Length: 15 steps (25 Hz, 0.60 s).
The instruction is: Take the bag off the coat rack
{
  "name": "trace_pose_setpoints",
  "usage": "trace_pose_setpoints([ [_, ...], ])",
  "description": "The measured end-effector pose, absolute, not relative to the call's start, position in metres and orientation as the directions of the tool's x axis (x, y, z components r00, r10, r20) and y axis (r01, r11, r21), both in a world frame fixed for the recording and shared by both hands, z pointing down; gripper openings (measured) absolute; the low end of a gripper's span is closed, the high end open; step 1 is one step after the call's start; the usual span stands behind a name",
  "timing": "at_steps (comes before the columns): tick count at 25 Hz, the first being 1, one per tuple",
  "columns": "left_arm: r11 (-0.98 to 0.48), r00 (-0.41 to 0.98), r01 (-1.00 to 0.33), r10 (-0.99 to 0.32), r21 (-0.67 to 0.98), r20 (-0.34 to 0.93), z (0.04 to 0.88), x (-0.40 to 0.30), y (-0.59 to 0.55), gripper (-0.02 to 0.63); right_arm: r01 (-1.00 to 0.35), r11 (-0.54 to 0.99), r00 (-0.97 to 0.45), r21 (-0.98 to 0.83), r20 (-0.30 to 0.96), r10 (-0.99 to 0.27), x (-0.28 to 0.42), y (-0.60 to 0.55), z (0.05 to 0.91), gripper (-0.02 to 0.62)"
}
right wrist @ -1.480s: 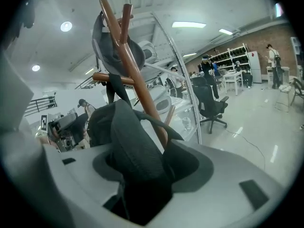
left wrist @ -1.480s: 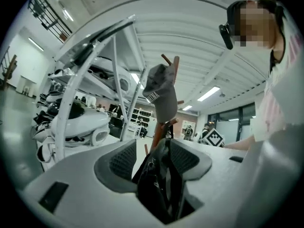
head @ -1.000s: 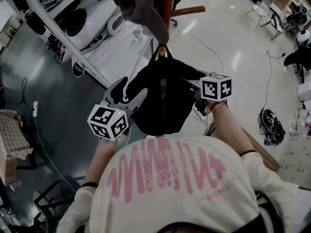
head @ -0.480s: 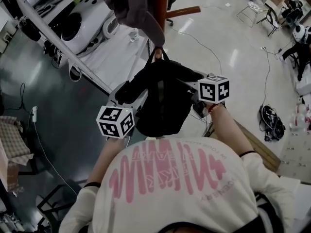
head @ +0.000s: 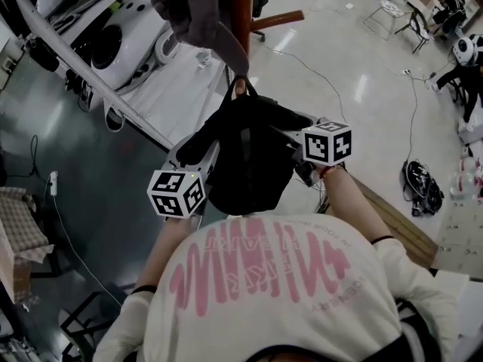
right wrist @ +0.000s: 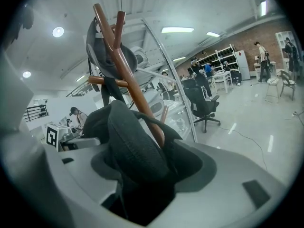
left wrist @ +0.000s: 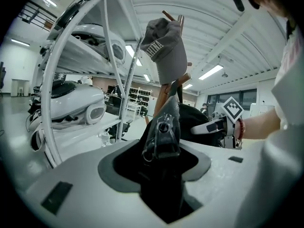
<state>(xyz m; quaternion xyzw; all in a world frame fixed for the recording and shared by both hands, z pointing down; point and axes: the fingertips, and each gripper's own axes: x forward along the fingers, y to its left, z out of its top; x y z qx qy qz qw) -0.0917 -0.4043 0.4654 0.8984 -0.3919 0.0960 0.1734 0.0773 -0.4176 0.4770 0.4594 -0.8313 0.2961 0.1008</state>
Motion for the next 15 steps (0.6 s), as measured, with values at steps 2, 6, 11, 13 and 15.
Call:
trace_pose_setpoints([
  [2,-0.643,0.688,-0.725,-0.660,0.246,0.303,0.4657,-0.0915,-0.4026,0.176,-0.828,0.399,-0.550,-0.393,0.440,-0.710,0.0763,-0.4166,0.4772,0.287],
  [6,-0.656,0.701,-0.712,-0.649,0.249,0.295,0.4656,-0.0906,-0.4000,0.158,-0.839,0.392,-0.536,-0.378,0.445,-0.718,0.0757,-0.4143,0.4775,0.282],
  [11,-0.651,0.697,-0.717,-0.652,0.251,0.298,0.4663,-0.0911,-0.3986,0.158,-0.858,0.374,-0.508,-0.352,0.470,-0.722,0.0743,-0.4131,0.4787,0.262],
  [13,-0.650,0.697,-0.716,-0.651,0.254,0.300,0.4666,-0.0915,-0.3989,0.158,-0.864,0.370,-0.498,-0.340,0.483,-0.720,0.0734,-0.4129,0.4796,0.248],
  [15,-0.654,0.704,-0.709,-0.642,0.263,0.303,0.4670,-0.0906,-0.3987,0.156,-0.869,0.367,-0.491,-0.331,0.492,-0.719,0.0736,-0.4123,0.4803,0.236],
])
